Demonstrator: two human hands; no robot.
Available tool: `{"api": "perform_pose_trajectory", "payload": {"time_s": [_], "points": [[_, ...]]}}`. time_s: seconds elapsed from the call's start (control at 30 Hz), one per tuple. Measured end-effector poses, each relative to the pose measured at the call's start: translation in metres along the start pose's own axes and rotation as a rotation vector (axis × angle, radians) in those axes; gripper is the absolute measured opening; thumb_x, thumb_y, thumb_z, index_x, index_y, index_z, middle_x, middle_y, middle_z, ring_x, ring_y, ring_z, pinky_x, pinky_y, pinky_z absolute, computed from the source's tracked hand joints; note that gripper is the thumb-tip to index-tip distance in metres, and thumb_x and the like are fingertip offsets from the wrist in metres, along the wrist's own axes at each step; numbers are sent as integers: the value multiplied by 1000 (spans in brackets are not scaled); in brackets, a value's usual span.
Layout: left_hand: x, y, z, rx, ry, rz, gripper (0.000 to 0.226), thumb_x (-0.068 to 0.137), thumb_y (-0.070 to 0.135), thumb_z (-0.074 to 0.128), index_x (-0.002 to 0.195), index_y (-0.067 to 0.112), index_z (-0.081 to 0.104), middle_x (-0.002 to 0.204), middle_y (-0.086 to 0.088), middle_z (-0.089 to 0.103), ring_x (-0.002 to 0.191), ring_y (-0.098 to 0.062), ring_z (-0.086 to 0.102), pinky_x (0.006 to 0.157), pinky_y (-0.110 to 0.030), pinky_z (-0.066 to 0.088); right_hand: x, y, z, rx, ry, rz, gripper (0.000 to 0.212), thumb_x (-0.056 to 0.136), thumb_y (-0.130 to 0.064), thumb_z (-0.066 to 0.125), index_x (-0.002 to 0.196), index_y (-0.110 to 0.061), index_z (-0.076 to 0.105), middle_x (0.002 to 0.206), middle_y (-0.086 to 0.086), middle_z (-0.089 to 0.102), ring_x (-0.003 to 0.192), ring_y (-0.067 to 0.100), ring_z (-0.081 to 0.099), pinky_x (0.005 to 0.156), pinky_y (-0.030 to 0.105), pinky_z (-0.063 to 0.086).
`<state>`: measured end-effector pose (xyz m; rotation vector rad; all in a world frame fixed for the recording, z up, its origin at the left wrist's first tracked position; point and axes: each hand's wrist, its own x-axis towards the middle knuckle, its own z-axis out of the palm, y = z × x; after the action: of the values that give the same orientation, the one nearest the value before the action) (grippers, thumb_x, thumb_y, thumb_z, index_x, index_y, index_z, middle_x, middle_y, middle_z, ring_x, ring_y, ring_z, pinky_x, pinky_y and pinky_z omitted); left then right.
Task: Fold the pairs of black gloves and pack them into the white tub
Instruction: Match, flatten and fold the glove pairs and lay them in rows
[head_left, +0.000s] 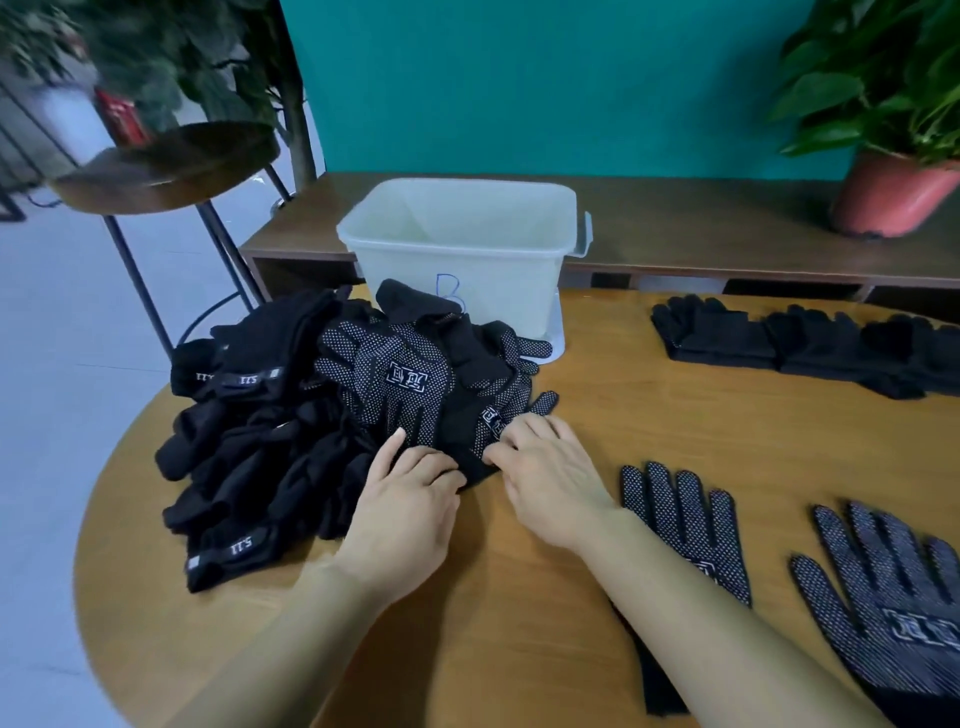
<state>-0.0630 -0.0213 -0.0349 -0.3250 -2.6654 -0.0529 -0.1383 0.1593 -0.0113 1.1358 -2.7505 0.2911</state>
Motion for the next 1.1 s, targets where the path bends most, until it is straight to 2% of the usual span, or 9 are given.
{"api": "perform_pose_trajectory", "payload": {"time_s": [0.2, 0.43, 0.6, 0.67, 0.73, 0.8, 0.9, 1.0, 1.1], "points": [[-23, 25, -13, -80, -19, 66, 30, 88, 26, 47, 92, 26, 77, 95, 17, 67, 96, -9, 61, 116, -44, 20, -45, -3, -19, 12, -108, 24, 40, 95, -9, 46, 131, -23, 59, 139, -1, 53, 145, 24, 24, 120, 44, 10], [-40, 49, -32, -166, -12, 130, 25, 90, 27, 49, 91, 30, 75, 94, 19, 68, 94, -4, 62, 113, -44, 25, -81, -17, -34, 5, -137, 34, 49, 95, -4, 43, 138, -25, 52, 153, -6, 40, 150, 17, 6, 119, 38, -4], [-43, 38, -38, -152, 38, 37, 30, 89, 25, 45, 92, 28, 75, 96, 19, 69, 97, -8, 64, 111, -40, 23, -95, -19, -37, 30, -58, 82, 46, 91, 0, 45, 128, -22, 63, 142, -2, 55, 149, 20, 17, 119, 36, 1], [-41, 33, -38, -118, -11, -6, 34, 89, 27, 43, 99, 26, 75, 104, 16, 71, 102, -11, 65, 110, -39, 23, -95, -23, -34, 27, 8, 92, 42, 85, 1, 52, 119, -17, 69, 128, 2, 65, 142, 26, 34, 118, 41, 15], [-38, 31, -36, -84, -107, -30, 41, 91, 30, 39, 112, 23, 74, 117, 9, 71, 111, -14, 66, 109, -39, 23, -92, -29, -31, 19, 21, 72, 43, 82, -2, 58, 123, -16, 67, 124, 4, 67, 136, 30, 44, 114, 46, 27], [-38, 33, -32, -74, -194, -20, 46, 92, 33, 38, 121, 20, 70, 127, 4, 68, 119, -16, 63, 109, -39, 22, -90, -38, -32, 15, -23, 52, 45, 92, -10, 52, 135, -18, 57, 135, 3, 60, 142, 29, 34, 117, 46, 20], [-44, 38, -27, -104, -244, -6, 46, 91, 36, 38, 118, 23, 72, 126, 3, 69, 119, -15, 64, 110, -36, 29, -95, -43, -30, 12, -108, 80, 40, 101, -18, 38, 139, -22, 52, 149, 2, 44, 148, 24, 17, 119, 43, 4], [-50, 43, -32, -113, -176, 14, 40, 89, 37, 40, 105, 29, 76, 114, 9, 73, 106, -11, 68, 106, -37, 35, -107, -42, -25, 52, -85, 102, 39, 98, -15, 45, 133, -25, 60, 148, 4, 48, 146, 27, 25, 119, 46, 7], [-57, 45, -36, -145, -81, 53, 34, 89, 34, 42, 93, 32, 76, 100, 15, 73, 91, -8, 67, 103, -33, 28, -120, -41, -26, 54, -74, 81, 43, 95, -11, 48, 133, -27, 61, 148, 6, 49, 145, 28, 28, 119, 46, 6]]}}
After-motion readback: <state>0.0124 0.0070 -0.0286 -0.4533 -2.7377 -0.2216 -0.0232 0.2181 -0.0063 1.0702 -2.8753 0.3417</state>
